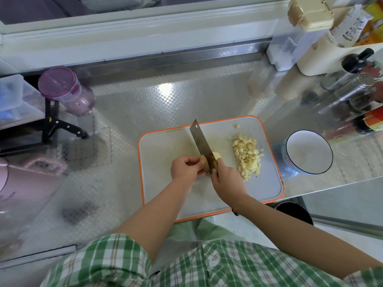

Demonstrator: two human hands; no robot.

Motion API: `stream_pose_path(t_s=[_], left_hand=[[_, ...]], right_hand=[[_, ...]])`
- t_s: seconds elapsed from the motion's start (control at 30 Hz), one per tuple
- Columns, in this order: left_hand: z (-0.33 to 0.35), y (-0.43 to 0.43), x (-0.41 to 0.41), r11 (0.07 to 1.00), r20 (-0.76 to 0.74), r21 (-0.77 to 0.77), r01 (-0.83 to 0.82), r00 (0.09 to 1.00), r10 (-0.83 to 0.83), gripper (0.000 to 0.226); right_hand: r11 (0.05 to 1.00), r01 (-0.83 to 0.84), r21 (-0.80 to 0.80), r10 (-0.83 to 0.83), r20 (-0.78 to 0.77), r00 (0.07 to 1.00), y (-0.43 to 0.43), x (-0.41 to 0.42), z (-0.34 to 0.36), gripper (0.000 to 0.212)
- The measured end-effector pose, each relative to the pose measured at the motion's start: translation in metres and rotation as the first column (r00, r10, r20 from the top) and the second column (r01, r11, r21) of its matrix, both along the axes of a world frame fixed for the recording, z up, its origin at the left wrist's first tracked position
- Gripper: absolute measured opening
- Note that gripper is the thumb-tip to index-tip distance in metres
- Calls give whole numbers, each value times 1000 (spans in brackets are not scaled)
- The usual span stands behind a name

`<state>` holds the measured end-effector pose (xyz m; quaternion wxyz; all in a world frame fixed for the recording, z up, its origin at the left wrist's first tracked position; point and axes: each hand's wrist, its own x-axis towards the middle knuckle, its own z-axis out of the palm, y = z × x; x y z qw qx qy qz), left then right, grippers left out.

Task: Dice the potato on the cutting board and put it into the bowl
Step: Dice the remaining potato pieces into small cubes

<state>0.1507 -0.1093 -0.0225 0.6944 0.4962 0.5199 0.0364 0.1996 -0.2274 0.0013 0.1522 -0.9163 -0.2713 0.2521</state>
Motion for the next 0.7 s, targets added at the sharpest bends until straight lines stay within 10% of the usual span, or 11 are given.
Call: stream_pose_path(t_s=[0.27,0.7], left_hand=[[2,-3,1,993,10,-75,-95,995,96,11],[5,-6,2,986,34,-96,-135,990,139,11]], right_hand=[[980,20,199,-16,-20,1000,-5,15,37,11],[995,-20,97,22,-18,1000,-12,4,32,19]])
